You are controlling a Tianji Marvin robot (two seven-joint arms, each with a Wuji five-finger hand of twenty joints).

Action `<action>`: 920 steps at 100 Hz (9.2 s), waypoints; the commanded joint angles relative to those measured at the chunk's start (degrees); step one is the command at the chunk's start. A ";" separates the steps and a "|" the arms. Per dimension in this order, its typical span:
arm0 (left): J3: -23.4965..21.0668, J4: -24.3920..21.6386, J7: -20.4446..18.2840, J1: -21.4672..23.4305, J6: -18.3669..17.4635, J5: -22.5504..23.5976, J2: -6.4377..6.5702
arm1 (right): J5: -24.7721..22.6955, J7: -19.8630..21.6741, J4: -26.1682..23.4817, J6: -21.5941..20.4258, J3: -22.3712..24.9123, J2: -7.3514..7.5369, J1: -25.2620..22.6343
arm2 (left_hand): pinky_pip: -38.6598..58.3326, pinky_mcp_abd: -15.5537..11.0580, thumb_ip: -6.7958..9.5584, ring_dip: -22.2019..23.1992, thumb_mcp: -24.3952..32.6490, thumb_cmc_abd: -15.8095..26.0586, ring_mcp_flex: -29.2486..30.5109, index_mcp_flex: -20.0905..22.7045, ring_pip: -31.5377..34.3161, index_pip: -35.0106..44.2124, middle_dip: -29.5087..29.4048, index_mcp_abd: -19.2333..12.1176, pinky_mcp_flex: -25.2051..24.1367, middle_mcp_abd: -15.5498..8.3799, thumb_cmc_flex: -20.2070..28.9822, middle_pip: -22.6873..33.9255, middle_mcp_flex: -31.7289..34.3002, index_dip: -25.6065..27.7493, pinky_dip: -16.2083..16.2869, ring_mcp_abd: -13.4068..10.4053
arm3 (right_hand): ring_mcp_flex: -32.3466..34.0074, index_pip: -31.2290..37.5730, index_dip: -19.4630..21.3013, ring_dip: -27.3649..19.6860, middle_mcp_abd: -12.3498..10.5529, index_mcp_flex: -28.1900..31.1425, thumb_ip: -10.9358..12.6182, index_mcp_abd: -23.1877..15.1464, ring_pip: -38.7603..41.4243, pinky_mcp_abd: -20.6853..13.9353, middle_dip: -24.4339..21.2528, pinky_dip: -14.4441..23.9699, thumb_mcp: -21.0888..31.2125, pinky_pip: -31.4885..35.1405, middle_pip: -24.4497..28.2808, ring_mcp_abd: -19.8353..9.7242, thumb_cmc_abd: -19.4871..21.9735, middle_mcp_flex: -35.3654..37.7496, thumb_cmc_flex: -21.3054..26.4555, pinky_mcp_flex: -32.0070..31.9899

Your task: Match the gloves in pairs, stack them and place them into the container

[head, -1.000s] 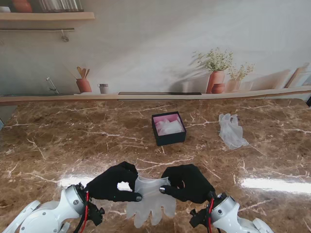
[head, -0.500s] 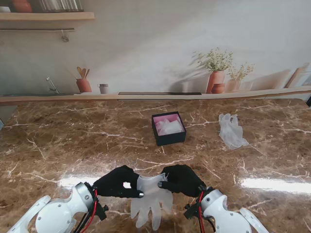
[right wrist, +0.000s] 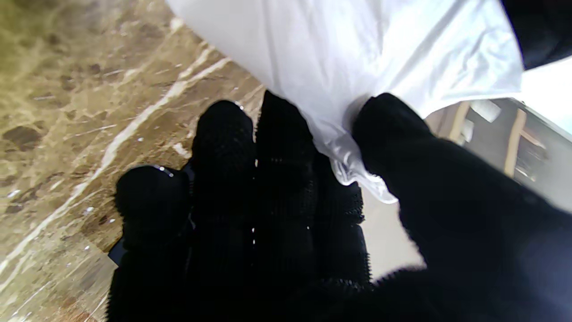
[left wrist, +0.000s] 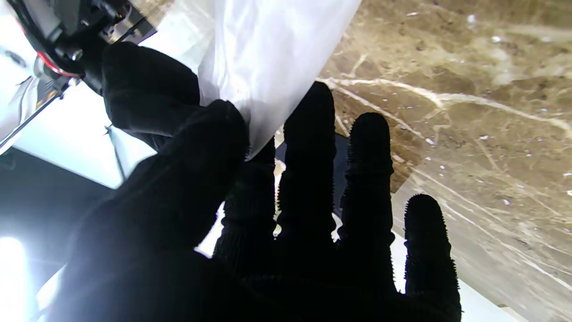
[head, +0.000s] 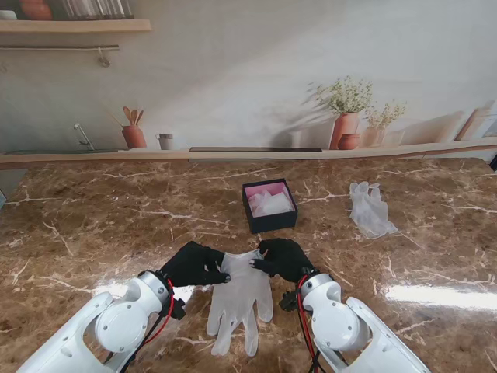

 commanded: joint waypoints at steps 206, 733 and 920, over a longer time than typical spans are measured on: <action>-1.08 2.11 17.05 -3.38 2.97 7.00 -3.45 | -41.17 -1.59 19.47 25.66 12.45 5.15 16.39 | -34.87 -10.10 7.16 -22.97 -36.05 18.99 -34.85 -20.61 -21.96 -37.77 -9.92 8.24 -4.60 0.76 -3.63 -13.34 -49.63 -9.68 -21.08 -5.18 | -25.52 -39.55 7.42 -13.00 -0.18 -24.22 8.34 8.34 -25.32 -3.18 -13.12 -7.18 -10.86 -25.36 -9.33 -2.56 5.17 -38.69 -11.25 -22.76; 7.20 3.69 28.98 -4.81 -13.25 2.27 -7.21 | 4.89 -8.76 -27.22 13.69 12.72 -2.88 -17.31 | -41.59 -12.64 2.94 -12.57 -28.26 23.65 -40.14 -8.07 -18.27 1.48 2.44 -6.86 -5.09 -1.37 8.03 -7.12 -42.19 39.49 -12.77 -8.38 | -26.27 -37.60 10.95 -7.35 -0.50 -25.40 9.56 8.18 -17.04 -5.75 -7.70 2.99 -23.29 -14.36 -4.38 -1.04 9.00 -37.96 -14.19 -21.79; 7.11 6.06 32.11 -5.61 -14.33 10.29 -6.18 | -1.60 -6.41 -24.76 9.66 8.50 -1.60 -13.71 | -41.91 -11.51 3.35 -12.66 -20.33 15.92 -40.04 -7.20 -18.18 4.03 0.56 -9.36 -5.18 -1.14 2.20 -6.80 -43.77 23.58 -12.69 -7.59 | -9.78 -10.01 1.25 -1.15 0.14 -0.48 2.07 1.25 -2.33 -1.84 -2.27 1.11 -5.26 -1.64 0.11 0.14 -0.05 -11.61 -6.44 -9.36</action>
